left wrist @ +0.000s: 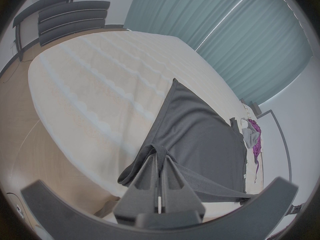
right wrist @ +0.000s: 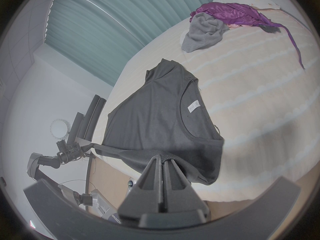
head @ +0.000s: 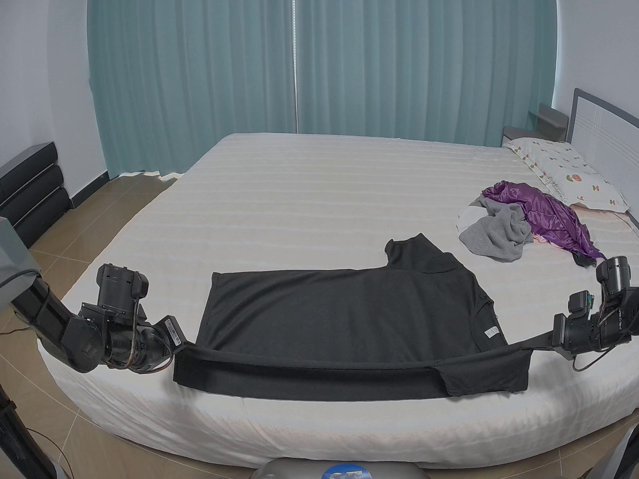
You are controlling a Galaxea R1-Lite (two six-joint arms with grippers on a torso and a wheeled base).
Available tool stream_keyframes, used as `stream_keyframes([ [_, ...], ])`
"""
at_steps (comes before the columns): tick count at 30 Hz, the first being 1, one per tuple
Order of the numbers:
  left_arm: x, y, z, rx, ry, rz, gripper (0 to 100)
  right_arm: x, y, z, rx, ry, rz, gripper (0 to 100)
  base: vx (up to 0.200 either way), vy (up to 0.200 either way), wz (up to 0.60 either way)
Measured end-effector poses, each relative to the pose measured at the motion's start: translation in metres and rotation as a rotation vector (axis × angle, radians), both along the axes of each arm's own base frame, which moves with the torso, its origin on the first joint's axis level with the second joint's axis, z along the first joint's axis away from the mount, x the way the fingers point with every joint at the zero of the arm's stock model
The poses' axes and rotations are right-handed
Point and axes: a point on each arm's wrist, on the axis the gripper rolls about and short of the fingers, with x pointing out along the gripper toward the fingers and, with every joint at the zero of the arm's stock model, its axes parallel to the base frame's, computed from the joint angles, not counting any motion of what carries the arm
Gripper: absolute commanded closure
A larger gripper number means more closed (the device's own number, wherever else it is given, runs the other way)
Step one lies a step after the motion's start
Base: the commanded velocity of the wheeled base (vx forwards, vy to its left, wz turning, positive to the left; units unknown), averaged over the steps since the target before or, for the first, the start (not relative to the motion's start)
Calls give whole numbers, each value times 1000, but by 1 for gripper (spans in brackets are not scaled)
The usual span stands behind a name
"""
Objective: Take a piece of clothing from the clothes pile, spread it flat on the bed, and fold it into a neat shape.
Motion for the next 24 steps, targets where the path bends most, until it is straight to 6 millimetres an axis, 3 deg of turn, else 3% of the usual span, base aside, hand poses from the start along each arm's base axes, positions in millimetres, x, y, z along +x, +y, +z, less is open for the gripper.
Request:
stream_keyframes([
  [15,32,-3,-17,-60,29,42,100,36,-2,-14,30,48,-14,100,0,0,0],
  [24,30,-2,-6,-62,-3,43,100,27,-4,-10,33,45,-27,100,0,0,0],
])
